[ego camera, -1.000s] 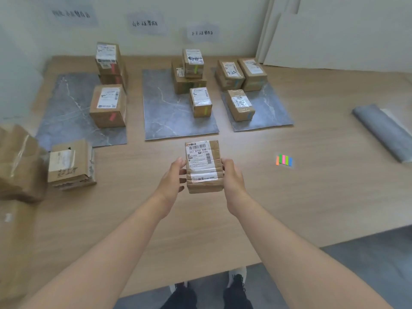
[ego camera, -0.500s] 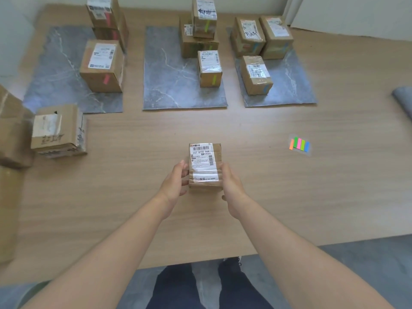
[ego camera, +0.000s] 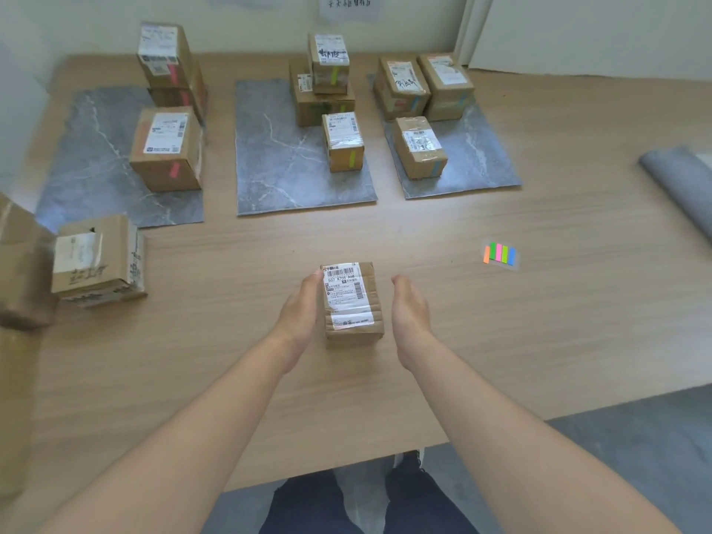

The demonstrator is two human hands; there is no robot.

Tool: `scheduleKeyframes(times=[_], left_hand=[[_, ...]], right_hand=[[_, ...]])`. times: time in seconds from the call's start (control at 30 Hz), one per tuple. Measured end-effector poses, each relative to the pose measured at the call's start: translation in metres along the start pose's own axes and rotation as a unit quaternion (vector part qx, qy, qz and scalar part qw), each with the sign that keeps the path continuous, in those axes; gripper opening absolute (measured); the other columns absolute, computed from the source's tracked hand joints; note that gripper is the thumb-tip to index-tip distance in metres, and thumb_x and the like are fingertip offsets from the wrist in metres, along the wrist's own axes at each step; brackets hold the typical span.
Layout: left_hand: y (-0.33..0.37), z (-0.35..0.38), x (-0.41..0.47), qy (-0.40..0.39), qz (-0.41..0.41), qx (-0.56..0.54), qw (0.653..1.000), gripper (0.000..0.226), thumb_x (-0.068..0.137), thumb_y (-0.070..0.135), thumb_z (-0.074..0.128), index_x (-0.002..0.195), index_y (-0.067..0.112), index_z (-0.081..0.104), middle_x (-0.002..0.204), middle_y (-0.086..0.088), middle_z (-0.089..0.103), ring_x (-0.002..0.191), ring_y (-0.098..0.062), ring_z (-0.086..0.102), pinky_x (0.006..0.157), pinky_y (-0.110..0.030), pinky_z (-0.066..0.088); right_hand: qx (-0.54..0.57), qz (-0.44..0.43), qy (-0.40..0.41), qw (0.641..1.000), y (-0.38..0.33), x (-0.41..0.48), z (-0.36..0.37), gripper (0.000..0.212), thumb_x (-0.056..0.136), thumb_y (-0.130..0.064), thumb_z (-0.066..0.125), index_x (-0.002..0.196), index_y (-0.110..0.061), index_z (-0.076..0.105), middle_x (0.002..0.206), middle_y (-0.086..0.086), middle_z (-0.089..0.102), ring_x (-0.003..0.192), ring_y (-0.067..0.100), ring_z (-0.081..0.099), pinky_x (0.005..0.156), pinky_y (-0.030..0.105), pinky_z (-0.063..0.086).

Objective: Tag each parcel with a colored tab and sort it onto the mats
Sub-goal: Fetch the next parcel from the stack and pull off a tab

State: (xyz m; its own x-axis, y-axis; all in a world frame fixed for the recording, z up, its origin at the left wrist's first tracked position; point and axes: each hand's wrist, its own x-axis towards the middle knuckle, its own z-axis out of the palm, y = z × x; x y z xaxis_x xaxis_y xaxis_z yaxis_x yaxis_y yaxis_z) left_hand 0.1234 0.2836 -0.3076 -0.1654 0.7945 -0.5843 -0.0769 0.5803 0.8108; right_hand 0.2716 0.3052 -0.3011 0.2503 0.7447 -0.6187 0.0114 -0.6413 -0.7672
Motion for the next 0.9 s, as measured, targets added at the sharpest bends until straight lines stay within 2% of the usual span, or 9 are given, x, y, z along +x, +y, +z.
scheduleKeyframes(times=[0.03, 0.07, 0.1, 0.27, 0.4, 0.43, 0.5, 0.63, 0.9], left_hand=[[0.008, 0.003, -0.001, -0.002, 0.018, 0.001, 1.0, 0.026, 0.106, 0.043, 0.033, 0.102, 0.037, 0.058, 0.105, 0.023, 0.055, 0.095, 0.001, 0.052, 0.1, -0.031, 0.039], [0.015, 0.007, -0.001, -0.008, 0.031, 0.0, 0.999, 0.027, 0.106, 0.042, 0.034, 0.102, 0.035, 0.06, 0.105, 0.023, 0.056, 0.091, 0.004, 0.052, 0.096, -0.029, 0.041], [0.021, 0.011, -0.001, -0.019, 0.04, 0.003, 0.999, 0.029, 0.105, 0.043, 0.035, 0.112, 0.033, 0.062, 0.114, 0.02, 0.059, 0.097, 0.003, 0.053, 0.098, -0.028, 0.041], [0.047, 0.047, 0.0, -0.064, 0.065, 0.037, 0.995, 0.059, 0.098, 0.057, 0.038, 0.148, 0.028, 0.046, 0.155, 0.009, 0.04, 0.145, -0.013, 0.033, 0.122, -0.044, 0.024], [0.053, 0.098, 0.008, -0.097, 0.058, 0.052, 0.992, 0.053, 0.104, 0.051, 0.031, 0.149, 0.027, 0.044, 0.154, 0.008, 0.041, 0.143, -0.018, 0.035, 0.119, -0.042, 0.029], [0.053, 0.113, 0.011, -0.101, 0.055, 0.054, 0.992, 0.053, 0.104, 0.051, 0.03, 0.15, 0.027, 0.043, 0.155, 0.007, 0.042, 0.143, -0.019, 0.036, 0.119, -0.043, 0.03], [0.052, 0.141, 0.019, -0.105, 0.044, 0.052, 0.992, 0.055, 0.104, 0.051, 0.03, 0.15, 0.025, 0.043, 0.155, 0.006, 0.043, 0.142, -0.021, 0.037, 0.118, -0.044, 0.03], [0.049, 0.196, 0.034, -0.117, 0.029, 0.045, 0.992, 0.056, 0.104, 0.052, 0.029, 0.15, 0.023, 0.043, 0.154, 0.004, 0.044, 0.142, -0.022, 0.038, 0.118, -0.045, 0.031], [0.047, 0.284, 0.066, -0.12, 0.004, 0.051, 0.992, 0.06, 0.1, 0.057, 0.034, 0.149, 0.024, 0.044, 0.151, 0.005, 0.047, 0.138, -0.022, 0.041, 0.117, -0.045, 0.032]], right_hand=[[0.011, -0.009, 0.0, 1.0, -0.003, -0.001, -0.002, 0.047, 0.103, -0.03, 0.045, 0.133, 0.006, 0.051, 0.126, 0.027, 0.057, 0.112, 0.038, 0.055, 0.092, 0.044, 0.045], [0.024, -0.023, 0.002, 0.999, -0.008, -0.001, -0.005, 0.046, 0.103, -0.03, 0.046, 0.131, 0.007, 0.052, 0.096, 0.002, 0.048, 0.096, 0.031, 0.053, 0.08, 0.039, 0.044], [0.036, -0.035, 0.009, 0.999, -0.012, 0.0, -0.008, 0.045, 0.103, -0.03, 0.046, 0.126, 0.007, 0.054, 0.119, -0.011, 0.026, 0.087, 0.022, 0.046, 0.071, 0.033, 0.039], [0.08, -0.052, 0.037, 0.995, -0.027, 0.013, -0.038, 0.023, 0.1, -0.031, 0.047, 0.087, -0.012, 0.049, 0.086, 0.001, 0.037, 0.077, 0.017, 0.034, 0.065, 0.034, 0.032], [0.097, -0.057, 0.06, 0.992, -0.035, 0.038, -0.078, 0.037, 0.1, -0.03, 0.049, 0.109, 0.006, 0.057, 0.1, -0.004, 0.04, 0.091, 0.033, 0.054, 0.079, 0.04, 0.045], [0.099, -0.053, 0.069, 0.991, -0.034, 0.049, -0.089, 0.044, 0.1, -0.03, 0.049, 0.12, 0.009, 0.055, 0.145, 0.018, 0.045, 0.106, 0.044, 0.057, 0.093, 0.047, 0.048], [0.11, -0.05, 0.076, 0.99, -0.034, 0.07, -0.112, 0.048, 0.1, -0.031, 0.049, 0.127, 0.009, 0.053, 0.14, 0.027, 0.051, 0.125, 0.045, 0.049, 0.109, 0.053, 0.039], [0.123, -0.045, 0.09, 0.987, -0.035, 0.107, -0.157, 0.051, 0.101, -0.031, 0.049, 0.13, 0.011, 0.05, 0.14, 0.028, 0.048, 0.129, 0.025, 0.026, 0.104, 0.058, 0.042], [0.08, -0.032, 0.101, 0.991, -0.028, 0.175, -0.223, 0.04, 0.101, -0.028, 0.05, 0.116, 0.008, 0.059, 0.12, 0.03, 0.063, 0.095, 0.046, 0.056, 0.076, 0.046, 0.049]])
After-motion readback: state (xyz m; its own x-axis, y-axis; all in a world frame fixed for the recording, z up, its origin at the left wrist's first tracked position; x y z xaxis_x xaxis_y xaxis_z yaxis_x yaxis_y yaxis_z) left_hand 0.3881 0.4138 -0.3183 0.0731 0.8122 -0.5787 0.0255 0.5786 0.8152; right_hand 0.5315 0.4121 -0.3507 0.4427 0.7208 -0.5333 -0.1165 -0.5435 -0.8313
